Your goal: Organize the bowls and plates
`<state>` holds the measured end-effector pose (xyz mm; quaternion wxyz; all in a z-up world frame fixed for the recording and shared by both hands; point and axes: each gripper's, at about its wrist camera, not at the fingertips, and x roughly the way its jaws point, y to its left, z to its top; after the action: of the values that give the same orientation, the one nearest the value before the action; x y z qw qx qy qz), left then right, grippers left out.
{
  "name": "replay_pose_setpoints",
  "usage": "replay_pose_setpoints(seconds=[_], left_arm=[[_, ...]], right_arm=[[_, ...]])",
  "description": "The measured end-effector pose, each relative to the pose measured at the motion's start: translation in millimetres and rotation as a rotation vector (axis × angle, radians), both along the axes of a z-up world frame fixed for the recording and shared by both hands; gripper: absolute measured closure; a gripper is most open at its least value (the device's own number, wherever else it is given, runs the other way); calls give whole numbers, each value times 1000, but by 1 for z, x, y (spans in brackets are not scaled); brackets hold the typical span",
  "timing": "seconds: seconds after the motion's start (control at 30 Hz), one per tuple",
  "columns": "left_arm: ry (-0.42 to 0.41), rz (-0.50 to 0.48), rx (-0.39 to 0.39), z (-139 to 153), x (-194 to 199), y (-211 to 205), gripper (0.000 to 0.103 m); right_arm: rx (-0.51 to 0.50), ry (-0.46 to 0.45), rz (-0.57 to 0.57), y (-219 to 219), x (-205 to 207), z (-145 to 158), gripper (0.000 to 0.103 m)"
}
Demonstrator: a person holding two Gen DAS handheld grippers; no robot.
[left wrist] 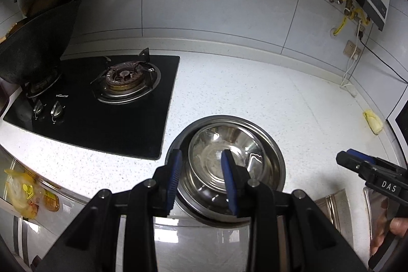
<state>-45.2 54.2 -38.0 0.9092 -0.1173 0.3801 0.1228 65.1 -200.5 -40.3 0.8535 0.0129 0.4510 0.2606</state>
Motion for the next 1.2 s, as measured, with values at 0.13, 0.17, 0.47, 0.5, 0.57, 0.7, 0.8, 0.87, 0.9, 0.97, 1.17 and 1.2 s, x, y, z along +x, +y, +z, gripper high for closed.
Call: replay_pose_setpoints(seconds=[0.13, 0.17, 0.47, 0.5, 0.57, 0.7, 0.8, 0.87, 0.9, 0.97, 1.17, 1.2], left_arm=[[-23, 17, -1, 7, -10, -5, 72], [-24, 21, 1, 8, -11, -6, 72], [-27, 42, 62, 21, -20, -17, 72], [-26, 45, 65, 22, -21, -17, 72], [-33, 42, 70, 24, -23, -19, 72], [-38, 36, 76, 28, -26, -25, 72], [-45, 30, 81, 30, -30, -29, 72], [-45, 30, 81, 31, -31, -30, 72], [-48, 28, 80, 31, -32, -30, 72], [-52, 29, 79, 32, -33, -30, 72], [-67, 24, 62, 35, -40, -32, 72], [-68, 25, 59, 35, -40, -31, 72]], right_arm=[[5, -9, -16, -10, -7, 3, 61], [9, -10, -19, -12, -8, 4, 61], [24, -20, -53, -34, -19, 8, 60], [24, -19, -56, -36, -20, 8, 59], [24, -21, -57, -39, -23, 9, 58], [22, -28, -62, -44, -27, 11, 57], [25, -34, -67, -48, -29, 12, 56], [26, -37, -69, -49, -31, 13, 55], [26, -40, -68, -50, -32, 14, 54], [27, -45, -69, -51, -34, 15, 53], [29, -51, -65, -52, -37, 17, 46], [30, -54, -63, -52, -38, 18, 42]])
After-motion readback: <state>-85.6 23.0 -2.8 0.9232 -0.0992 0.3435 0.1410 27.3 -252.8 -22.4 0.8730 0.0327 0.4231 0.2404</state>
